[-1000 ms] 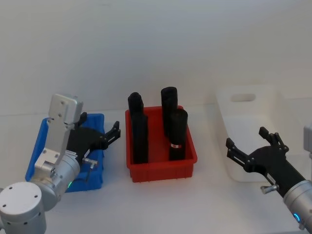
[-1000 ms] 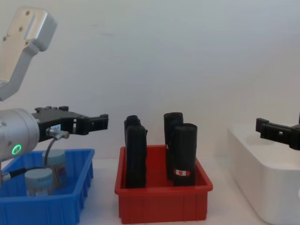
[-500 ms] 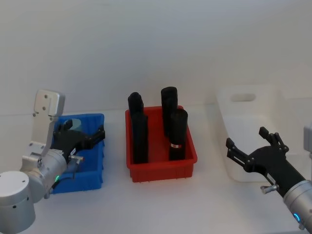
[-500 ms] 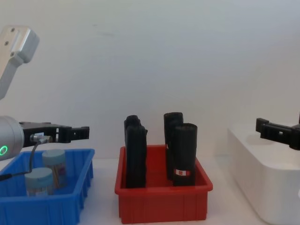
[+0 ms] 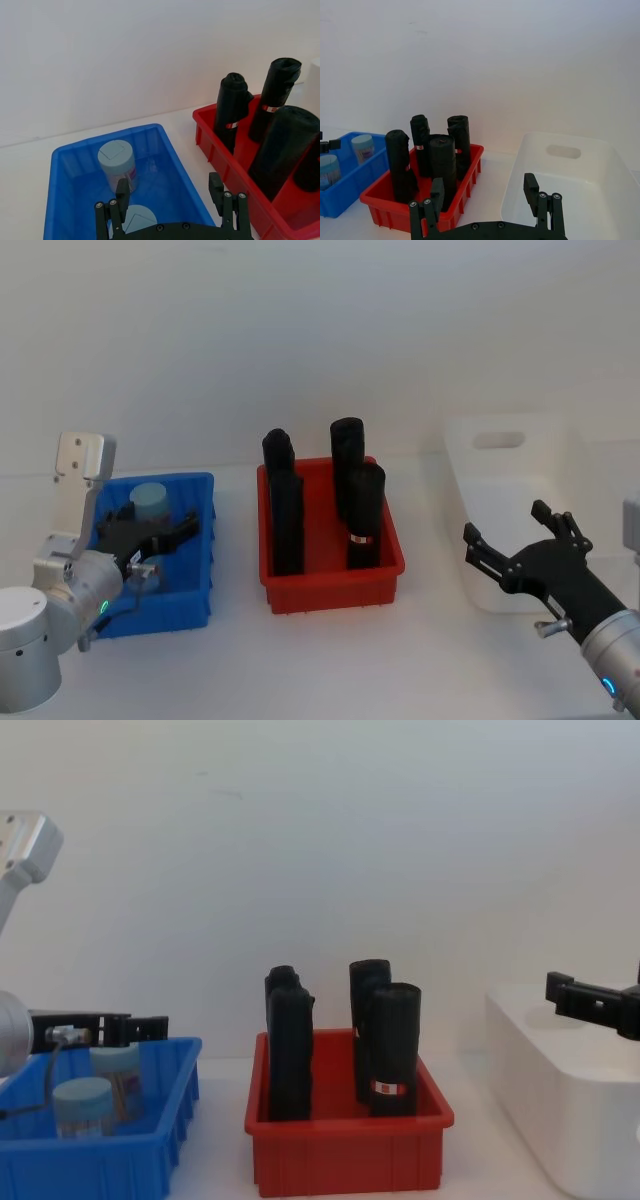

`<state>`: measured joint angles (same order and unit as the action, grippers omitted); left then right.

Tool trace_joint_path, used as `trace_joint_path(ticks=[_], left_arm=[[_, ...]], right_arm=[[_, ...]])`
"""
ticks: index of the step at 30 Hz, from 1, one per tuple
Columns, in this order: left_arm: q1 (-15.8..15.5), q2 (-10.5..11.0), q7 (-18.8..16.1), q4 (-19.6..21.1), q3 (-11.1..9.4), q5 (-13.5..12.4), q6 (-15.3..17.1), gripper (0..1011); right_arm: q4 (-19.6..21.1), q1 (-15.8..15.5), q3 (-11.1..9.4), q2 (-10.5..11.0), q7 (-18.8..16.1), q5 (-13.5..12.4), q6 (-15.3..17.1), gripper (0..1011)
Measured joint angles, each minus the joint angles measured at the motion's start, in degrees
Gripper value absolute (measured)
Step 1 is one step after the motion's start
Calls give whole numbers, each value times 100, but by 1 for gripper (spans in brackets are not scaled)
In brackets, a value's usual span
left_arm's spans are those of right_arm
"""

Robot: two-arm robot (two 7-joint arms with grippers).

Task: Pick the cotton swabs from the blue box and place them into the white box.

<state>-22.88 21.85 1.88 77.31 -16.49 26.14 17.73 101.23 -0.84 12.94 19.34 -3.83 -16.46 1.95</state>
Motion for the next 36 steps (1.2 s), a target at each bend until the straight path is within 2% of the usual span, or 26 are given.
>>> trace_joint_path(ticks=[9, 22, 36], left_arm=[[-48, 3, -1, -209, 52, 16, 80, 1000], [-150, 8, -25, -567, 118, -122, 141, 999], [-284, -37, 194, -997, 172, -70, 105, 999]], right_arm=[[0, 0, 0, 0, 0, 0, 0, 1002], [0, 0, 0, 0, 0, 0, 0, 1001], [0, 0, 0, 0, 0, 0, 0, 1002]])
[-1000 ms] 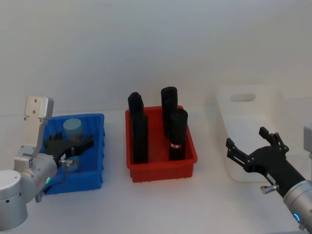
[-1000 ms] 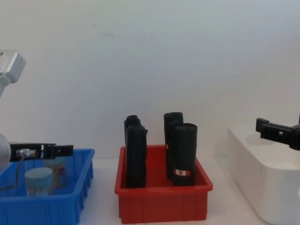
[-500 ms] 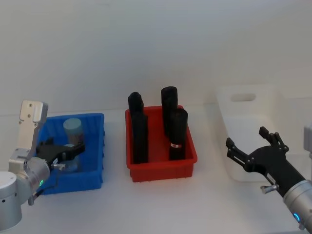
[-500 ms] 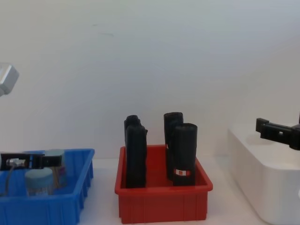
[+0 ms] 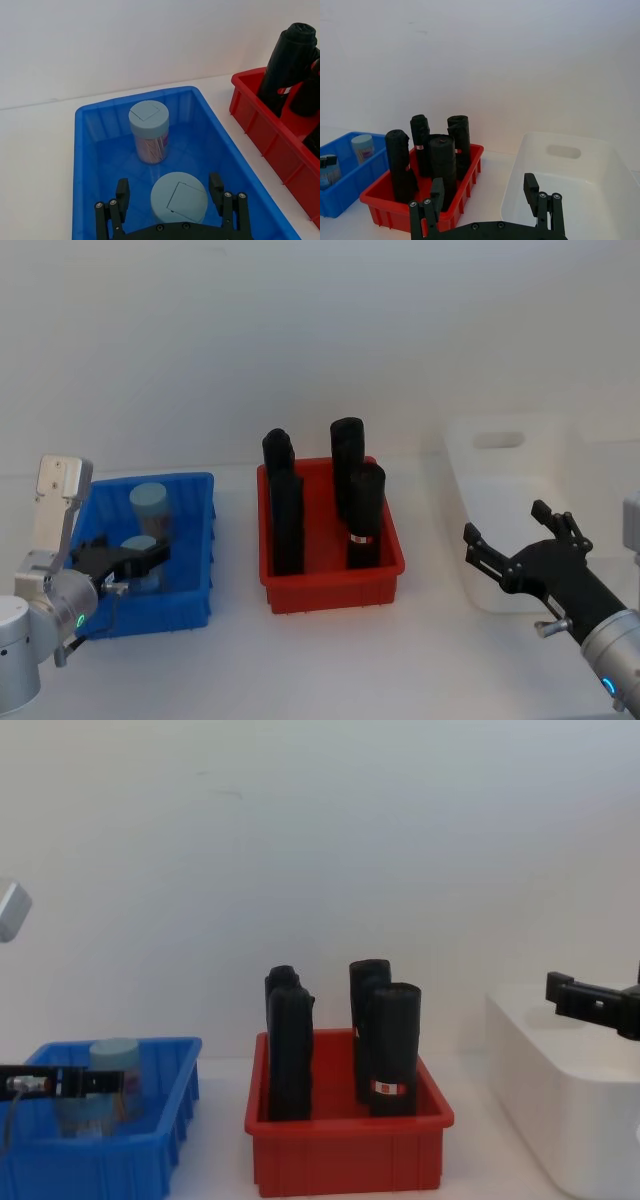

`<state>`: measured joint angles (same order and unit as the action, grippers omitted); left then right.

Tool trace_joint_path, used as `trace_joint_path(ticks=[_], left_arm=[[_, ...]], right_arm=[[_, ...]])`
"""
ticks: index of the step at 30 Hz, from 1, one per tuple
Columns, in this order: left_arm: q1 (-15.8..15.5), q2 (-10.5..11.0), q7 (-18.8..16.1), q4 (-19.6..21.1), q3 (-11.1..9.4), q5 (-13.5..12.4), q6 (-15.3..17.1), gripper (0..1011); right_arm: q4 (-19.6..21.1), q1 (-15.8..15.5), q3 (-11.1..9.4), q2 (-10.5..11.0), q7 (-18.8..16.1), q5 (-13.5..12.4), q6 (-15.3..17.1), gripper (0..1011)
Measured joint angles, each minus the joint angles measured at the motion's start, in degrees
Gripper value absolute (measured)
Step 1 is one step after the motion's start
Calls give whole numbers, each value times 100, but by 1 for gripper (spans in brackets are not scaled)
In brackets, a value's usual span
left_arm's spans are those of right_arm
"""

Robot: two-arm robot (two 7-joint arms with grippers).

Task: Pick the cotton swabs from the blue box and place them into the white box.

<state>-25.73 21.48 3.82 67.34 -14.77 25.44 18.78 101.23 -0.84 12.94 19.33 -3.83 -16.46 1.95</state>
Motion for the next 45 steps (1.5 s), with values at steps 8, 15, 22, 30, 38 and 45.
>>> trace_joint_path(ticks=[8, 15, 22, 30, 38, 45], left_arm=[[-40, -12, 106, -163, 26, 48, -40, 1000], [-59, -17, 184, -282, 42, 58, -96, 902], [-54, -17, 222, -308, 50, 29, -184, 683], [9, 16, 296, -147, 67, -27, -280, 659], [121, 109, 476, 373, 100, -110, -320, 659], [180, 201, 739, 930, 121, -230, -210, 659]], right_arm=[[0, 0, 0, 0, 0, 0, 0, 1001], [0, 0, 0, 0, 0, 0, 0, 1002], [0, 0, 0, 0, 0, 0, 0, 1001], [0, 0, 0, 0, 0, 0, 0, 1001], [0, 0, 0, 0, 0, 0, 0, 1002], [0, 0, 0, 0, 0, 0, 0, 1002]])
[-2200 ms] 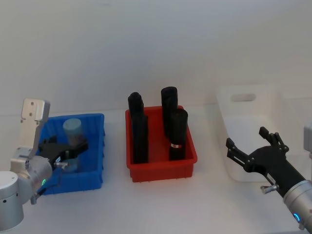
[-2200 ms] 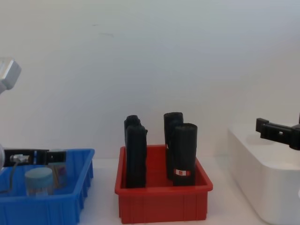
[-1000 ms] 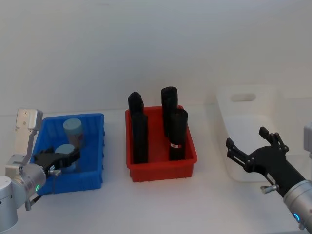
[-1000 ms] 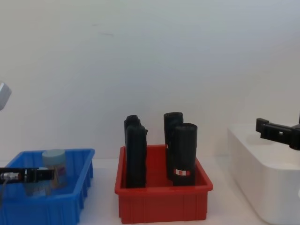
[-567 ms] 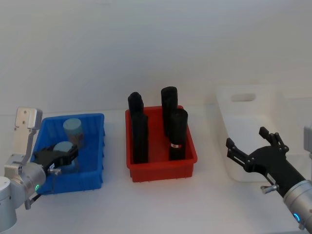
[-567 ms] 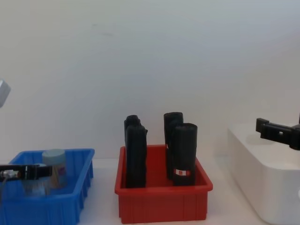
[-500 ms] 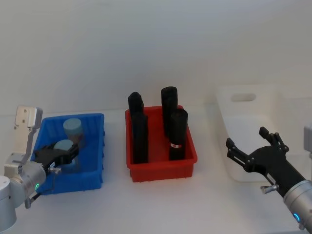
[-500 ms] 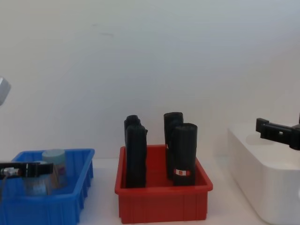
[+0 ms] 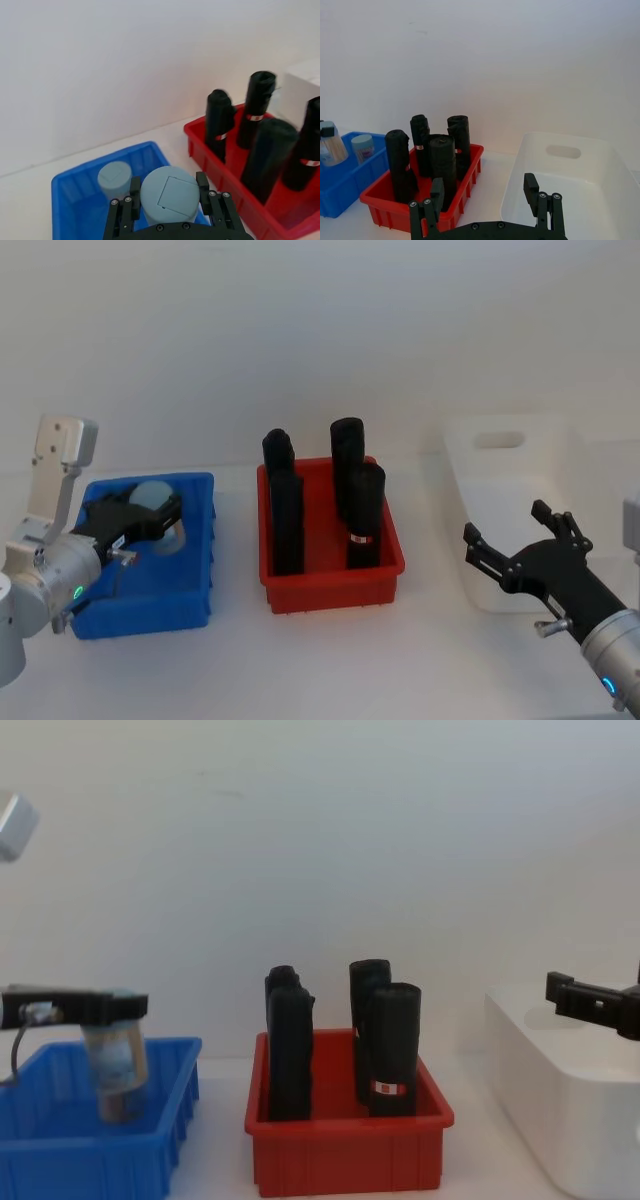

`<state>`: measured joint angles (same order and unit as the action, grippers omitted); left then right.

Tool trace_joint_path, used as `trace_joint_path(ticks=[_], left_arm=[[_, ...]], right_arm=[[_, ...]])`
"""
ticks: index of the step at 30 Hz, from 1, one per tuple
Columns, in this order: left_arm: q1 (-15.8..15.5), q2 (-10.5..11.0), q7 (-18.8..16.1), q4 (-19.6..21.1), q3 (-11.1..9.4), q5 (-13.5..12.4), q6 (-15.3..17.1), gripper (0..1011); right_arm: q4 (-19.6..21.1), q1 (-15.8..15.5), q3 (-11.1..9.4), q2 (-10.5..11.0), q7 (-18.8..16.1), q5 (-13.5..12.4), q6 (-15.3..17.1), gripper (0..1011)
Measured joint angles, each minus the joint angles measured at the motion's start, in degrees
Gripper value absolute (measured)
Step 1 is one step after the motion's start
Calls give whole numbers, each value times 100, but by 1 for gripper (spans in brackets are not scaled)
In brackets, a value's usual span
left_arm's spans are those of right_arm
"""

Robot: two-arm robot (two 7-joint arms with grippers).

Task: Pick the cotton swabs from the blue box and place them into the white box.

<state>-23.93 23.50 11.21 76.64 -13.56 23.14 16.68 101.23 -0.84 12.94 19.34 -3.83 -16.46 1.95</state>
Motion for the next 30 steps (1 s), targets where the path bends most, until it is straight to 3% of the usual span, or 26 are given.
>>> trace_joint_path(ticks=[14, 30], left_arm=[[-92, 122, 893, 886, -25, -237, 509, 659], [-452, 75, 2153, 1207, -182, -469, 927, 659]], right_arm=[[0, 0, 0, 0, 0, 0, 0, 1002], [0, 0, 0, 0, 0, 0, 0, 1002]])
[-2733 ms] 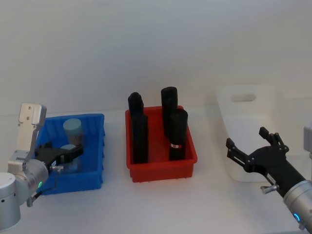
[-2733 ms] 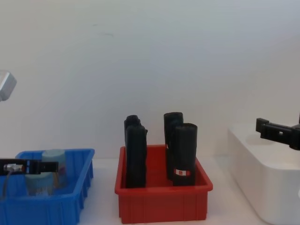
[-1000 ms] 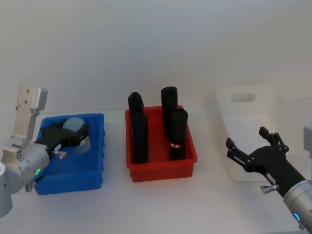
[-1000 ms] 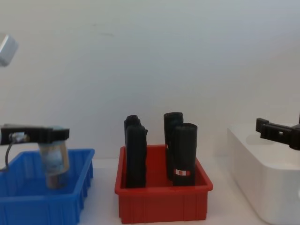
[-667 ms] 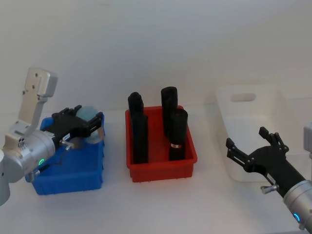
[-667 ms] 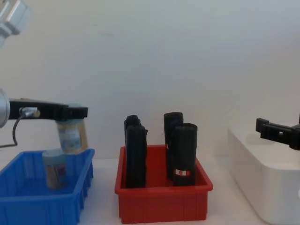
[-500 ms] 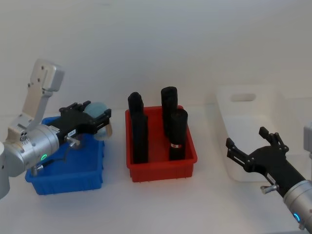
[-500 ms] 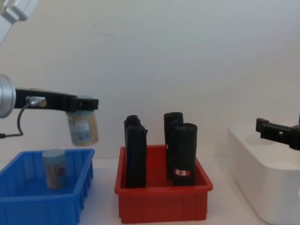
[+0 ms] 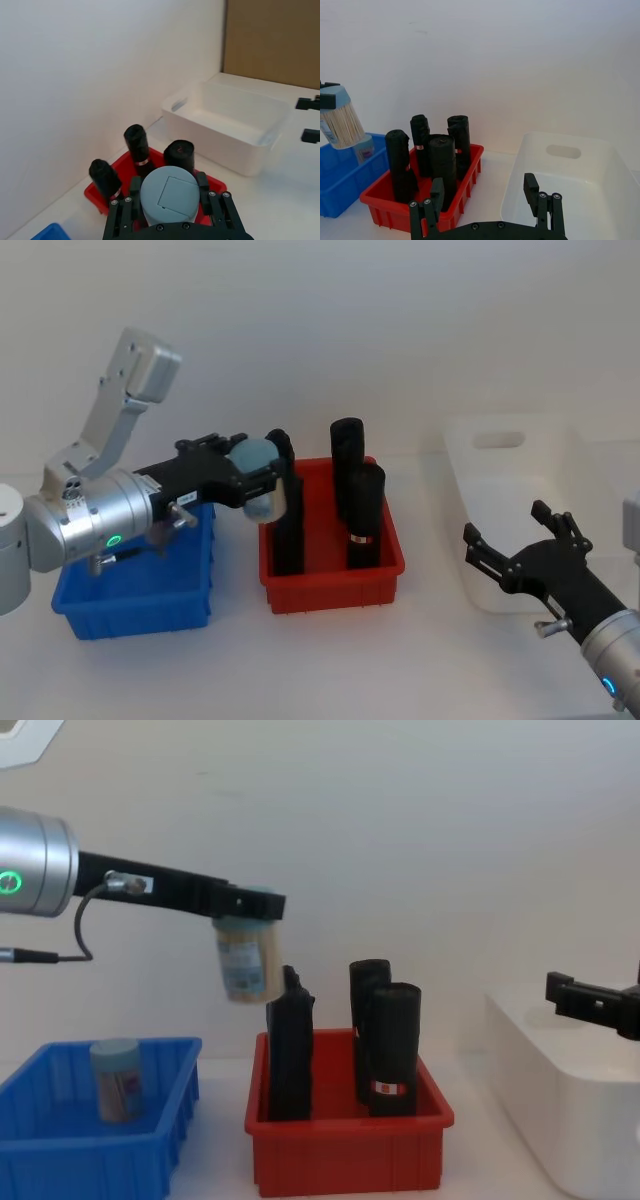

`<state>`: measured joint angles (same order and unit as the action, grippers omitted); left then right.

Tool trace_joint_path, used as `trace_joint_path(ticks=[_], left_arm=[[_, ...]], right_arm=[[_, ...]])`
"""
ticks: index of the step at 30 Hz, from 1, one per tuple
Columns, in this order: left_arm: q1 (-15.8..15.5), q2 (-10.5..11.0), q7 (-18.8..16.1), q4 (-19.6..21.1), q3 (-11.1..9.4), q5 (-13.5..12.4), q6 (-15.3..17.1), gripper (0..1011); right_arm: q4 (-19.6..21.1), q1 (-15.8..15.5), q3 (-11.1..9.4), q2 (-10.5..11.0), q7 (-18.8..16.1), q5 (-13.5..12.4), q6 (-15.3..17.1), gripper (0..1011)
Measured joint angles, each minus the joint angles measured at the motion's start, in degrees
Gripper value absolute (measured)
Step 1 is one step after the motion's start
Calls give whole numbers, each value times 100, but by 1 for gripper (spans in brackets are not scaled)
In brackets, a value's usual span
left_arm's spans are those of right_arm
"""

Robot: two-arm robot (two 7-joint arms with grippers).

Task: Pick the cotton swabs from the blue box and place them into the white box.

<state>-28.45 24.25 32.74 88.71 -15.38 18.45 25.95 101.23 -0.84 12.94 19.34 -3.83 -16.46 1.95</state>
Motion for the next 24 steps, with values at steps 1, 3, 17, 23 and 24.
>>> trace_joint_path(ticks=[1, 3, 17, 23, 24], left_arm=[[-44, -16, 119, 2, -23, -24, 19, 659], [-115, -44, 327, 1, -63, -67, 41, 659], [-469, -219, 1203, -114, -277, -286, 65, 659], [-539, -253, 1367, -137, -319, -328, 69, 659], [-551, -259, 1399, -141, -326, -337, 70, 659]], right_arm=[[0, 0, 0, 0, 0, 0, 0, 1002], [0, 0, 0, 0, 0, 0, 0, 1001], [0, 0, 0, 0, 0, 0, 0, 1002], [0, 0, 0, 0, 0, 0, 0, 1002], [0, 0, 0, 0, 0, 0, 0, 1002]])
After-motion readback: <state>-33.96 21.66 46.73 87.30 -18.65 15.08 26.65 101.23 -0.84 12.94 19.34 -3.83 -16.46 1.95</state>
